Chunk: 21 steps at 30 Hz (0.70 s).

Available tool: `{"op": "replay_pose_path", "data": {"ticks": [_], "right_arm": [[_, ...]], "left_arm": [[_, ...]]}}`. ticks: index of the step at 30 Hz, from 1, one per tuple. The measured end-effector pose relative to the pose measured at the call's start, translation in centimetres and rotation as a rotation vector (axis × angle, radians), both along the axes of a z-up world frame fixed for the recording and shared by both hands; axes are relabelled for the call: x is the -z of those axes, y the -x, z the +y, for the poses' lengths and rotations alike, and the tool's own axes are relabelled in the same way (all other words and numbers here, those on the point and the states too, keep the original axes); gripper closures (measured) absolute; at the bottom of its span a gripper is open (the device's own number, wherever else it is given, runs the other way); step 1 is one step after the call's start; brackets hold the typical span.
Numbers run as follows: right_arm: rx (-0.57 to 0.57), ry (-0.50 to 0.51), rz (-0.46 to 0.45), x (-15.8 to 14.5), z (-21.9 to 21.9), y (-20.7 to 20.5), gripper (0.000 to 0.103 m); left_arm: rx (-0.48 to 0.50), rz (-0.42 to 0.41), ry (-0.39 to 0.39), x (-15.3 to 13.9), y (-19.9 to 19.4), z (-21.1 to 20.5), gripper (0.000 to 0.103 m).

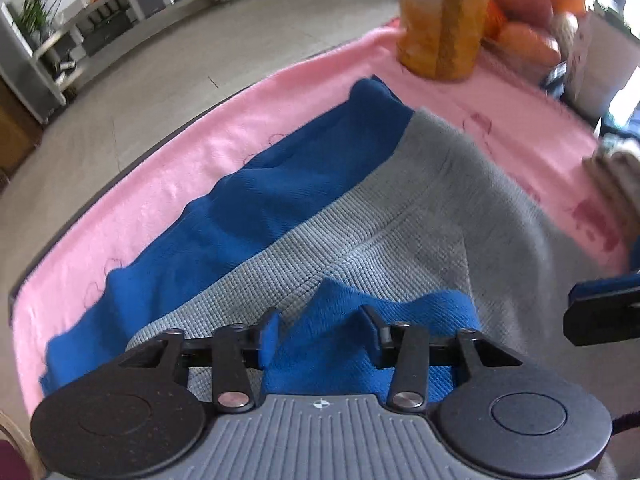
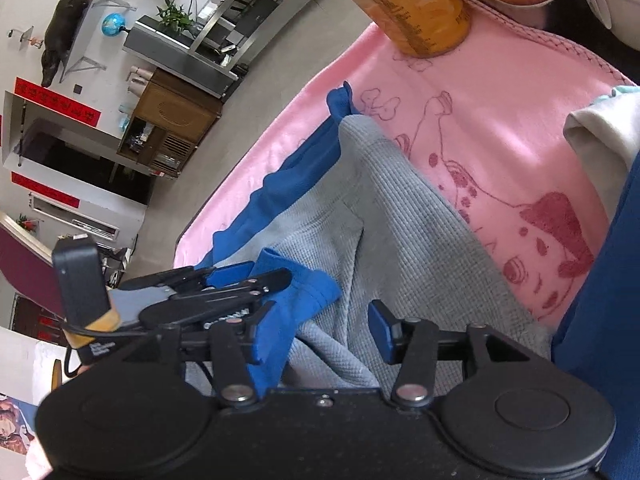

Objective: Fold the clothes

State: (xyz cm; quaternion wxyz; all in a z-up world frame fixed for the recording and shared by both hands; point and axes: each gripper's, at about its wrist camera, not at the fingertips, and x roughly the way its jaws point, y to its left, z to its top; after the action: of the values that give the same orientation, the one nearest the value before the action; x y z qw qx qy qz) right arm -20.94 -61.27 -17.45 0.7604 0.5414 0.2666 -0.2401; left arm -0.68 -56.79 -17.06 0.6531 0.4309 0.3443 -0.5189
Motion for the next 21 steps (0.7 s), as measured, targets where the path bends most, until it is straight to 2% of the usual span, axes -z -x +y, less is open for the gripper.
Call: {"op": "replay_pose_path", "data": {"ticks": [1, 2, 4, 6, 8, 11, 15, 18, 21], "right_arm": [[0.001, 0.002, 0.008, 0.0, 0.0, -0.1, 0.053], [0.003, 0.005, 0.015, 0.0, 0.0, -0.1, 0.053], [0.006, 0.016, 0.03, -0.2, 0.1, -0.1, 0.052], [0.008, 0.042, 0.048, -0.7, 0.4, -0.1, 0.052], [0.003, 0.073, 0.053, -1.3, 1.0, -0.1, 0.052], [0.007, 0.136, -0.001, -3.8, 2.7, -0.2, 0.052], [0.011, 0.219, -0.074, -7.2, 4.9, -0.2, 0.052], [0.015, 0.282, -0.128, -9.8, 6.6, -0.3, 0.052], [0.018, 0.344, -0.182, -12.3, 8.3, -0.3, 0.052]], "left_arm": [[0.014, -0.039, -0.005, 0.0, 0.8, 0.0, 0.089], [0.015, -0.078, 0.001, -0.3, 1.4, 0.2, 0.093], [-0.015, -0.148, 0.033, -1.3, 2.2, 1.1, 0.094], [-0.089, -0.201, 0.096, -3.0, 2.4, 2.6, 0.095], [-0.142, -0.214, 0.2, -5.4, 2.5, 5.2, 0.097], [-0.236, -0.229, 0.382, -10.1, 2.6, 10.6, 0.098], [-0.422, -0.282, 0.598, -16.7, 1.8, 20.5, 0.098], [-0.568, -0.303, 0.73, -21.3, 0.4, 27.8, 0.099], [-0.668, -0.336, 0.853, -25.6, -0.9, 34.7, 0.099]]}}
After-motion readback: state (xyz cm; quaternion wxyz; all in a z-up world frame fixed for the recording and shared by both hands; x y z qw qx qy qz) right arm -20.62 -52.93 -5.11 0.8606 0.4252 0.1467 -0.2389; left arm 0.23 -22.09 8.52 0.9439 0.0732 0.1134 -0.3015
